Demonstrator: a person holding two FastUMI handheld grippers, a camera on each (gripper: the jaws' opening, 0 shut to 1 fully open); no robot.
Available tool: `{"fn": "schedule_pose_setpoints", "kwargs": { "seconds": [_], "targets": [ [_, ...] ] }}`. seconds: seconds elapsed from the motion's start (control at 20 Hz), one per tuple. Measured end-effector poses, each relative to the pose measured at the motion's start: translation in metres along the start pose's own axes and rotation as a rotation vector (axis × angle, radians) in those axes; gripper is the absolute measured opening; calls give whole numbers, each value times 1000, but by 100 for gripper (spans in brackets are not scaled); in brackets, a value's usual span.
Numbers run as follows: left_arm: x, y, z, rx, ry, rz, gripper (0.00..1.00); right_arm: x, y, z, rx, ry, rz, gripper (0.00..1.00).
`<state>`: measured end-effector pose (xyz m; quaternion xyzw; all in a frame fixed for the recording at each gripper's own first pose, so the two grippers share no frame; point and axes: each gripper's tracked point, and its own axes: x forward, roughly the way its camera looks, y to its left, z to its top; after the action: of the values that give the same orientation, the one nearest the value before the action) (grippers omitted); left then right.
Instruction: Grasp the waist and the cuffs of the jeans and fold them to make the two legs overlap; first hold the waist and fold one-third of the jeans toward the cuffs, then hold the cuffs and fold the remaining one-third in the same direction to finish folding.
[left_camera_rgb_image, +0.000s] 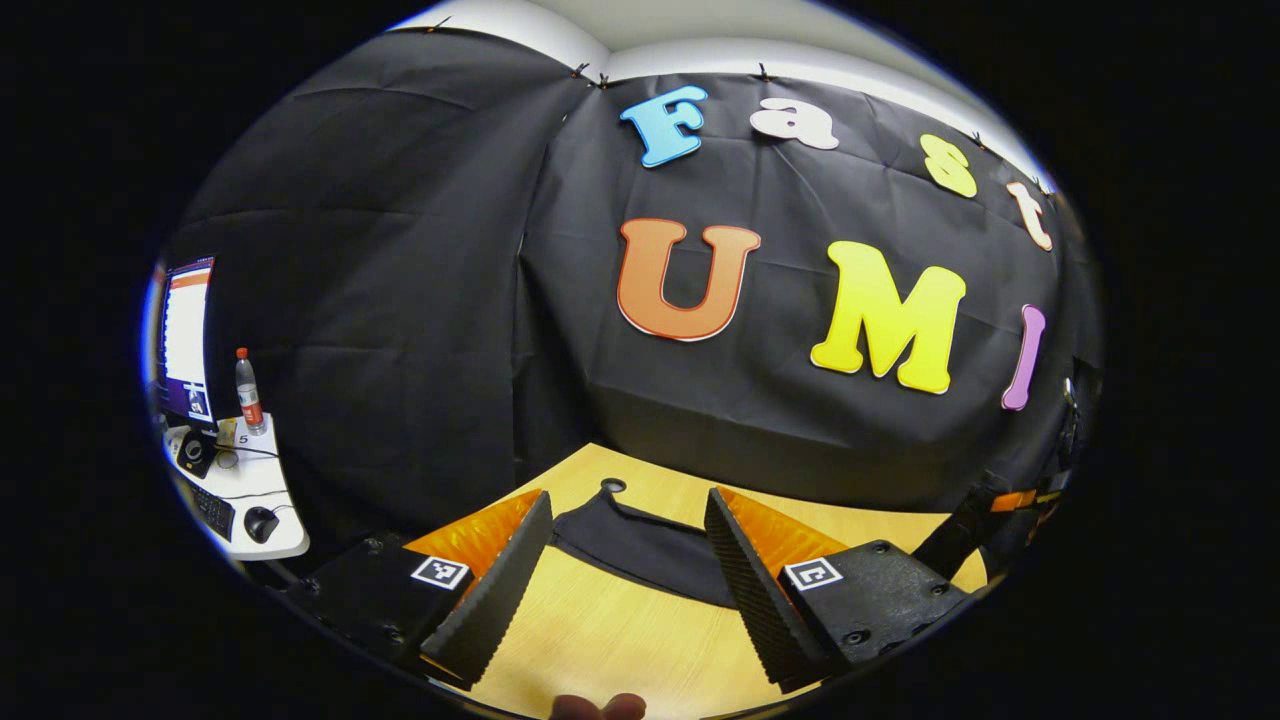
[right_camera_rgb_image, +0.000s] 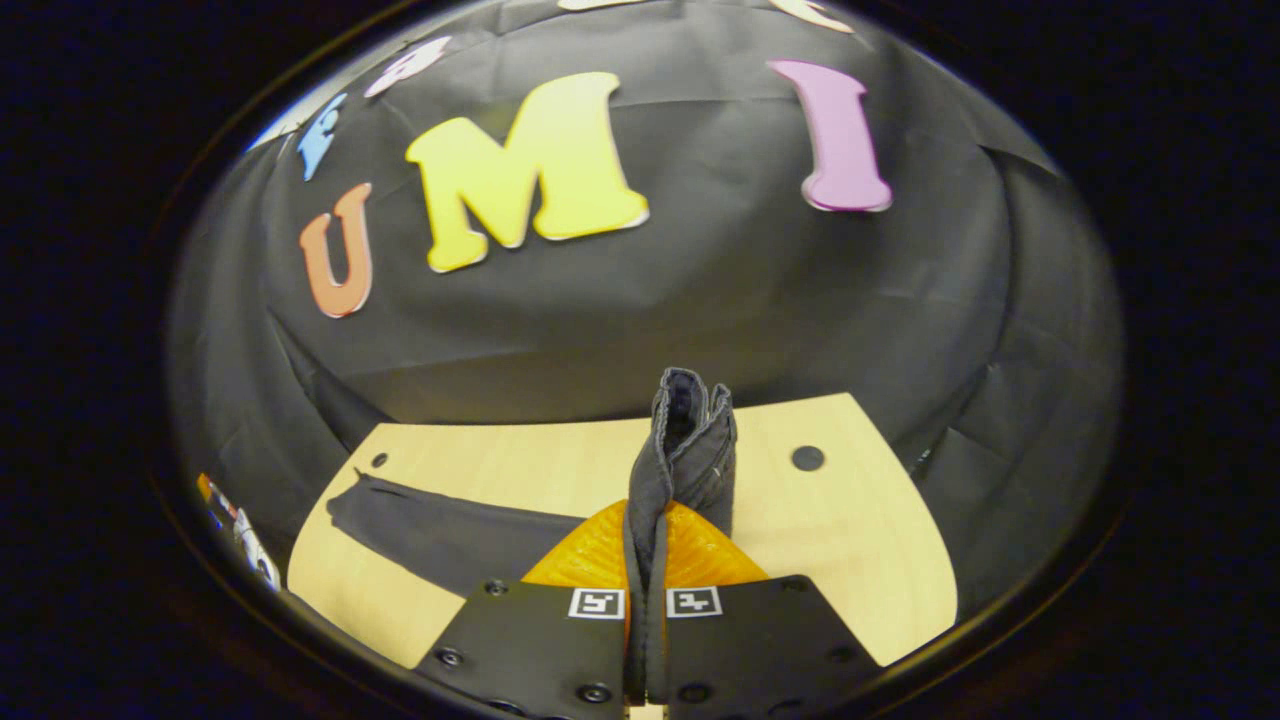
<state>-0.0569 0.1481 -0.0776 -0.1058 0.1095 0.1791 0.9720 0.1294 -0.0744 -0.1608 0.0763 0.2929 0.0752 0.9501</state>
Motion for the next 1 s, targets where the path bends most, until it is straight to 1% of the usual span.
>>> {"fn": "schedule_pose_setpoints", "kwargs": {
  "seconds": [0.25, 0.5, 0.65, 0.8, 0.95, 1.0],
  "targets": [
    [1, 27, 10, 7, -17, -5, 99, 31, 87, -18, -53, 24, 69, 1],
    [-5, 53, 16, 45, -25, 16, 99, 63, 167, -53, -112, 70, 124, 1],
    [-10, 67, 17, 70, -23, 29, 99, 82, 219, -79, -159, 98, 171, 1],
    [-14, 85, 13, 49, -6, 57, 99, 117, 249, -121, -209, 158, 149, 1],
    [-22, 103, 11, 43, 11, 89, 99, 147, 261, -165, -256, 217, 112, 1],
    [-33, 110, 10, 48, 13, 99, 99, 154, 262, -176, -280, 230, 104, 1]
  ]
}}
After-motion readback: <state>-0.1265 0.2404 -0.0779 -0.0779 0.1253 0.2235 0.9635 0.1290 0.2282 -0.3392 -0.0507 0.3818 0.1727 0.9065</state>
